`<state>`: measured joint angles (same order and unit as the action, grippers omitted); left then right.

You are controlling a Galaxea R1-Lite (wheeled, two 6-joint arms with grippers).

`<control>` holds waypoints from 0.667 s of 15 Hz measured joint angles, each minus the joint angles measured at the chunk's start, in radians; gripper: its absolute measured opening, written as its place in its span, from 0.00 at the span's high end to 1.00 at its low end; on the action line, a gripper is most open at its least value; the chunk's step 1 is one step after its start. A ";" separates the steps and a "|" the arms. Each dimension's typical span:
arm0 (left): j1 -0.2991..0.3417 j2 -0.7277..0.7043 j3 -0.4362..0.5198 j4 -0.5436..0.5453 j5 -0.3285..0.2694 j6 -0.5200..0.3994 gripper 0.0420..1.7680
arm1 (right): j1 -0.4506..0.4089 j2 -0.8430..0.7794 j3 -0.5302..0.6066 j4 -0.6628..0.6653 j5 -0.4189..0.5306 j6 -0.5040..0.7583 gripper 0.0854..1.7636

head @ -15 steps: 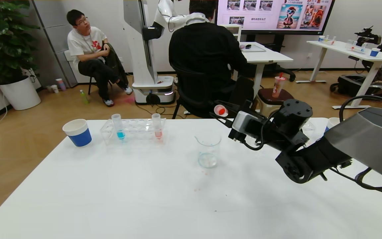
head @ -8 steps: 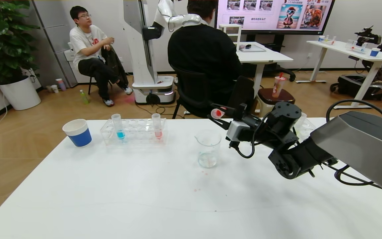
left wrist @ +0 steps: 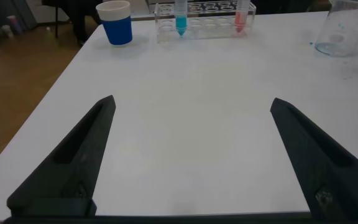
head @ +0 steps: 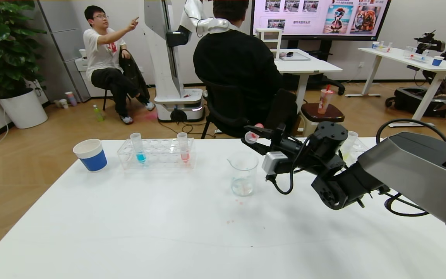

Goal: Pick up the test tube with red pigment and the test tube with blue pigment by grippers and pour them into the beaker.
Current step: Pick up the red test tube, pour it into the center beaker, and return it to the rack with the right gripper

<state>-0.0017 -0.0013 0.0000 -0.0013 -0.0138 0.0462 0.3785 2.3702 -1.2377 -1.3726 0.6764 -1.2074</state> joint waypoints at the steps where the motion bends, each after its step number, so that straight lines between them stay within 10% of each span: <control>1: 0.000 0.000 0.000 0.000 0.000 0.000 0.02 | -0.003 -0.001 0.000 0.000 0.001 -0.018 0.75; 10: 0.000 0.000 0.000 0.000 0.000 0.000 0.02 | -0.023 -0.003 -0.001 -0.007 0.037 -0.149 0.75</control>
<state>-0.0017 -0.0013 0.0000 -0.0013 -0.0138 0.0460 0.3553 2.3668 -1.2383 -1.3796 0.7130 -1.3562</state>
